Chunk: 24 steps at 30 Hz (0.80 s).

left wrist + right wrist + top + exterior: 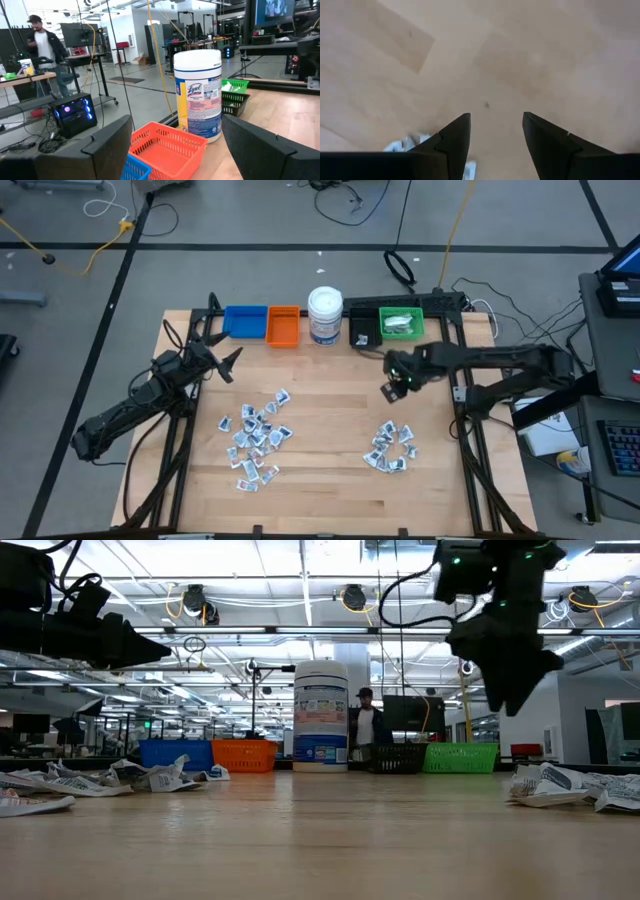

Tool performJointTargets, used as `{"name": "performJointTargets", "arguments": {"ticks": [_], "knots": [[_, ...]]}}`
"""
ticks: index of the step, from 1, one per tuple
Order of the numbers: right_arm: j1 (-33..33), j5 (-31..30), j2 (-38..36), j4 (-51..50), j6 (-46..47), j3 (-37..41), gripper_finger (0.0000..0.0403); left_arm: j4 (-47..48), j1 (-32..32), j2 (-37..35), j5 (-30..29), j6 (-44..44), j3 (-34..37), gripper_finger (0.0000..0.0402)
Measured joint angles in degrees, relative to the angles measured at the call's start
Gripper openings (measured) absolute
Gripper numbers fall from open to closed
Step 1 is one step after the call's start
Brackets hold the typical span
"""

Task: Pick & Place First Aid Supplies
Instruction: Put the towelette pack into the black bin

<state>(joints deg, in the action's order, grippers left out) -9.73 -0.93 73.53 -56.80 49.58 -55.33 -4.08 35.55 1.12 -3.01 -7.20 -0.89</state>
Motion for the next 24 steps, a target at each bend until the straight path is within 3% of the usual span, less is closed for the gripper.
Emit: {"name": "performJointTargets", "arguments": {"ticks": [11,24], "knots": [[13.50,-0.50,-1.60,-2.43,14.37,2.45,0.0180,0.00,-0.01,0.00,0.00,0.00,0.01,0.0310],[23.12,1.29,1.89,0.38,24.81,3.11,0.0177,0.00,-0.01,0.00,0.00,0.00,0.01,0.0310]]}}
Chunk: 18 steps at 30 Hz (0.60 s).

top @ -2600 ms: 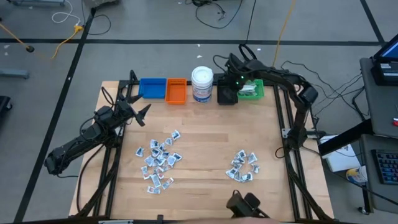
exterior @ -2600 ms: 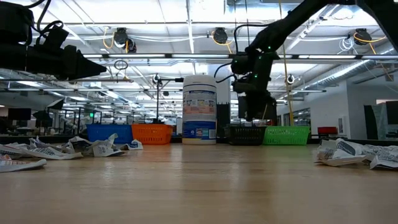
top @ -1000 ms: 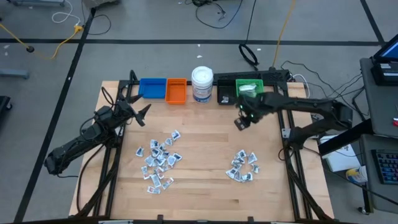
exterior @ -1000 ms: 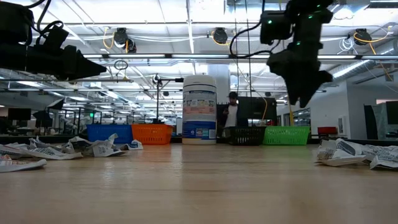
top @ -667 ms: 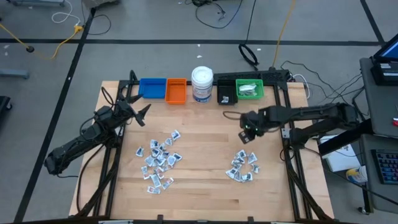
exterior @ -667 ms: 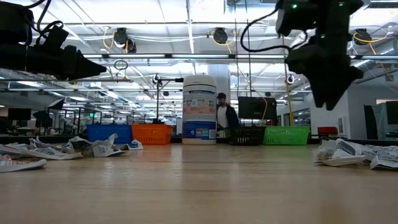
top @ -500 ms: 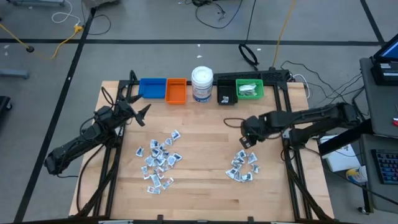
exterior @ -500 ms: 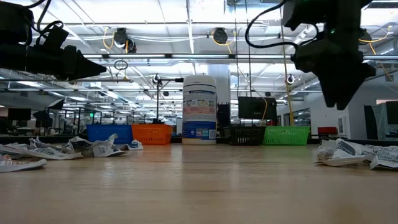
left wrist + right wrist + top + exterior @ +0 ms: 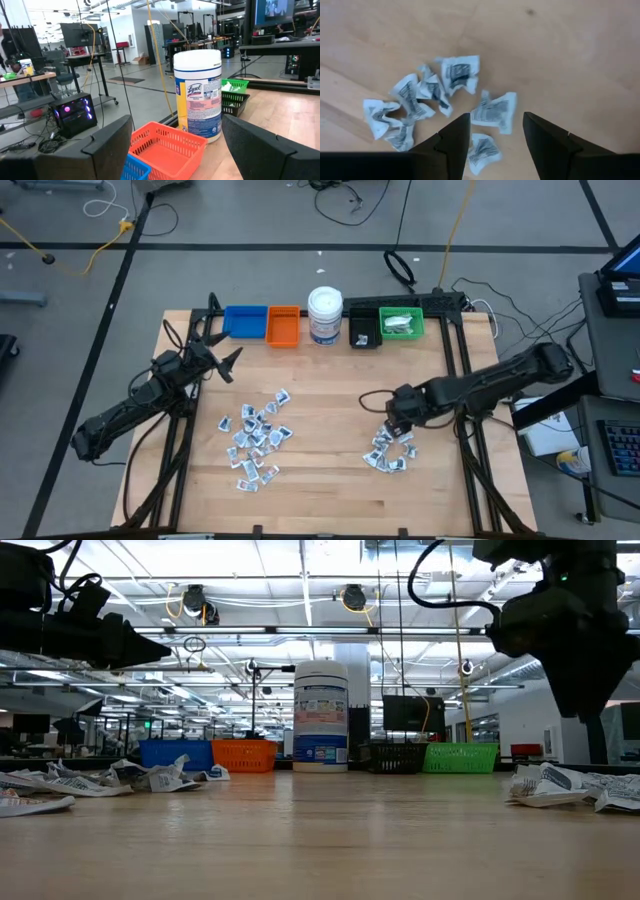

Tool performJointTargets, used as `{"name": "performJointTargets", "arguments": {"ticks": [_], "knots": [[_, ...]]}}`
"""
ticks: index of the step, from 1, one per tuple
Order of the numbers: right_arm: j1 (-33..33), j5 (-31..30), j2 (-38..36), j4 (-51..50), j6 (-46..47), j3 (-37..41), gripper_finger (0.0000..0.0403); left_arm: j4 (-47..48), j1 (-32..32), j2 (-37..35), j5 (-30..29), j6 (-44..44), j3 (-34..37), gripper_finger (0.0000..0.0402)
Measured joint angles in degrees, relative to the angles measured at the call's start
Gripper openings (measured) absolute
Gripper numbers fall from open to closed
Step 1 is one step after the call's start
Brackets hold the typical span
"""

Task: Pick & Place First Aid Supplies
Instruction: Put the towelette pack into the black bin

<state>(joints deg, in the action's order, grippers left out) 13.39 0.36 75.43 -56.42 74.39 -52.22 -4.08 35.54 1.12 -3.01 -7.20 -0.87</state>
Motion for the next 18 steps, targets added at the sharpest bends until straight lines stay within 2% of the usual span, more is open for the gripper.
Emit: {"name": "performJointTargets", "arguments": {"ticks": [4,18], "knots": [[0.86,2.78,1.71,5.24,2.13,2.75,0.0167,-0.02,0.00,0.01,0.00,0.00,0.00,0.0310],[2.83,2.76,4.42,15.99,6.00,10.55,0.0161,-0.02,0.01,-0.01,0.00,0.00,-0.01,0.0310]]}}
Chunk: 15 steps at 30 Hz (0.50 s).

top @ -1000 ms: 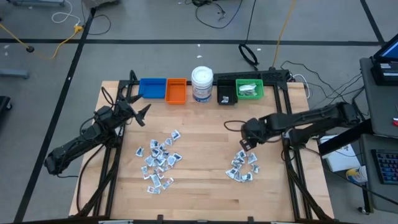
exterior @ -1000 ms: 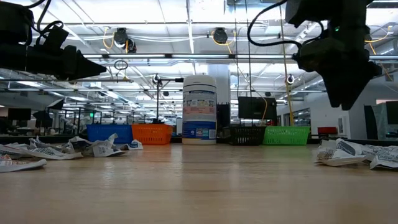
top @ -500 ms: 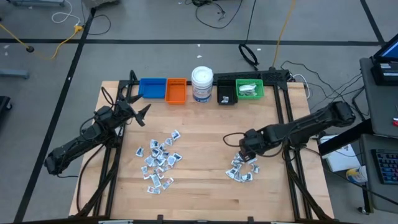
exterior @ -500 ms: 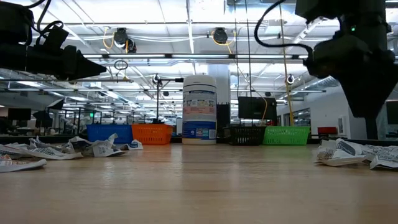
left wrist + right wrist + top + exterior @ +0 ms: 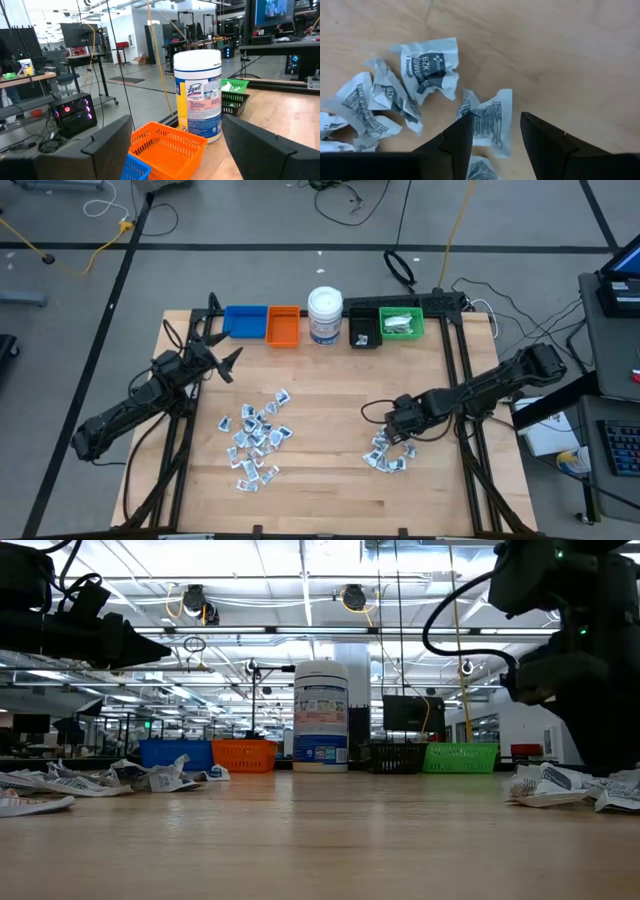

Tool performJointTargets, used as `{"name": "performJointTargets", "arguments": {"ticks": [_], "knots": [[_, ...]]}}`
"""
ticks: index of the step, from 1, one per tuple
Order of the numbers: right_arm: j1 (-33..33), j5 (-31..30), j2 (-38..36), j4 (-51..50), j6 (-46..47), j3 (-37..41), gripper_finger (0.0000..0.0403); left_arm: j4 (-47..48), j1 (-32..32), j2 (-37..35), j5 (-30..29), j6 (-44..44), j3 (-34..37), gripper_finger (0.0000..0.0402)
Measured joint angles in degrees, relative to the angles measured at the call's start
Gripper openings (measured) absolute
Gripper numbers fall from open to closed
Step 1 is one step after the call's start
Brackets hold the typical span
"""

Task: Pick & Place First Aid Supplies
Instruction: Put the towelette pack into the black bin

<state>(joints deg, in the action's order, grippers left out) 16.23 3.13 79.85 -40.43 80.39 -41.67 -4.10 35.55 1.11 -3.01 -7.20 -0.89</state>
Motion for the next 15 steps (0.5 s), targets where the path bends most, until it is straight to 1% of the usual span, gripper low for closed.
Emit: {"name": "performJointTargets", "arguments": {"ticks": [3,5,8,12,13,15], "knots": [[0.00,-0.01,-0.01,1.53,0.19,0.55,0.0153,0.00,-0.01,0.02,0.00,0.00,0.01,0.0310],[0.00,-0.01,-0.01,1.93,0.19,0.55,0.0138,0.00,-0.01,0.00,0.00,0.00,0.01,0.0310],[0.00,-0.04,-0.01,2.08,0.11,0.55,0.0096,0.00,-0.02,0.00,0.00,0.00,0.02,0.0310],[0.00,-0.31,0.01,2.04,-0.70,0.57,0.0019,0.00,0.00,0.00,0.00,0.00,0.00,0.0310],[0.01,-0.49,0.01,2.00,-1.19,0.58,0.0011,0.00,0.00,0.01,0.00,0.00,0.00,0.0310],[-0.28,-0.71,0.03,0.91,-1.66,0.27,0.0010,0.00,-0.01,0.00,0.00,0.00,0.01,0.0310]]}}
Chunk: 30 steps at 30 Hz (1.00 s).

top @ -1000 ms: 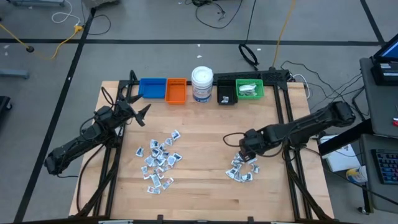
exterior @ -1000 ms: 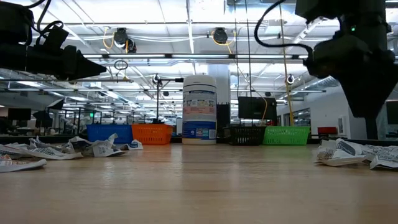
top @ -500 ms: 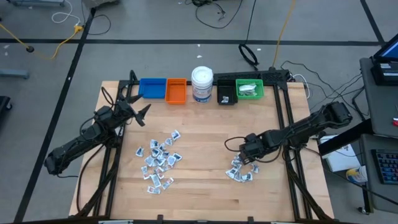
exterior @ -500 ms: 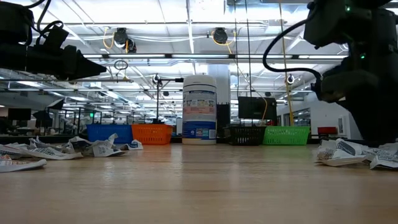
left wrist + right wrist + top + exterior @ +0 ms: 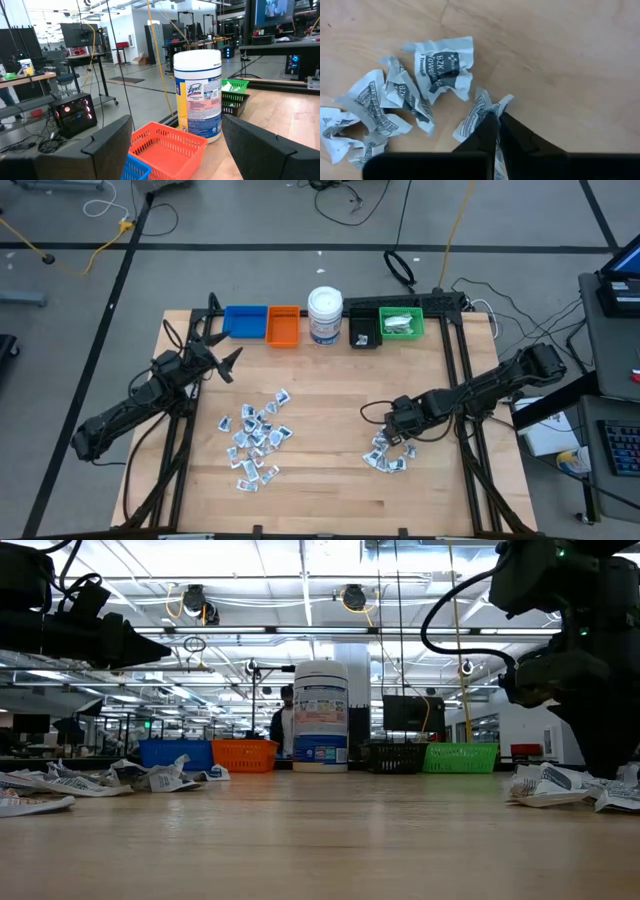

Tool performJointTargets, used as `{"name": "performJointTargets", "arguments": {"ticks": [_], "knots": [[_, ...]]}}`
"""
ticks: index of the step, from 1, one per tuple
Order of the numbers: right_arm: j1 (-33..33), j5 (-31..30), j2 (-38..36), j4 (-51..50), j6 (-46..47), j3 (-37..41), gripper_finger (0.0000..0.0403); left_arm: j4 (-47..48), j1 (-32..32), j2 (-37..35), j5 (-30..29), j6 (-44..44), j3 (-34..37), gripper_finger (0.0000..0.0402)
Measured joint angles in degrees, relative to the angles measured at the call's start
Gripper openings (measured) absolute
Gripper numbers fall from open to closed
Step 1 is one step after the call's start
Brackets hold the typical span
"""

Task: Pick & Place First Aid Supplies
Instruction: Put the towelette pack into the black bin

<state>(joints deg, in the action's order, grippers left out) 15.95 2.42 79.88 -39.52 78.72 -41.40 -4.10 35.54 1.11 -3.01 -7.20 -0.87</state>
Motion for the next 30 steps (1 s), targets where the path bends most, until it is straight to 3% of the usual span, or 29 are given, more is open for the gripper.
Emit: {"name": "performJointTargets", "arguments": {"ticks": [11,18,23,30], "knots": [[-9.14,1.71,0.00,-19.17,-17.87,-12.62,0.0002,0.00,-0.01,0.02,0.00,0.00,-0.01,0.0310],[-17.03,-1.51,-0.02,-29.47,-26.21,-21.35,0.0001,0.00,0.00,0.00,0.00,0.00,-0.01,0.0310],[-23.50,-2.59,0.59,-31.00,-32.78,-25.72,0.0001,0.02,0.01,0.00,0.00,0.00,-0.01,0.0310],[-35.26,-2.67,8.56,-28.70,-45.95,-32.81,0.0000,0.00,0.01,0.01,0.00,0.00,-0.01,0.0310]]}}
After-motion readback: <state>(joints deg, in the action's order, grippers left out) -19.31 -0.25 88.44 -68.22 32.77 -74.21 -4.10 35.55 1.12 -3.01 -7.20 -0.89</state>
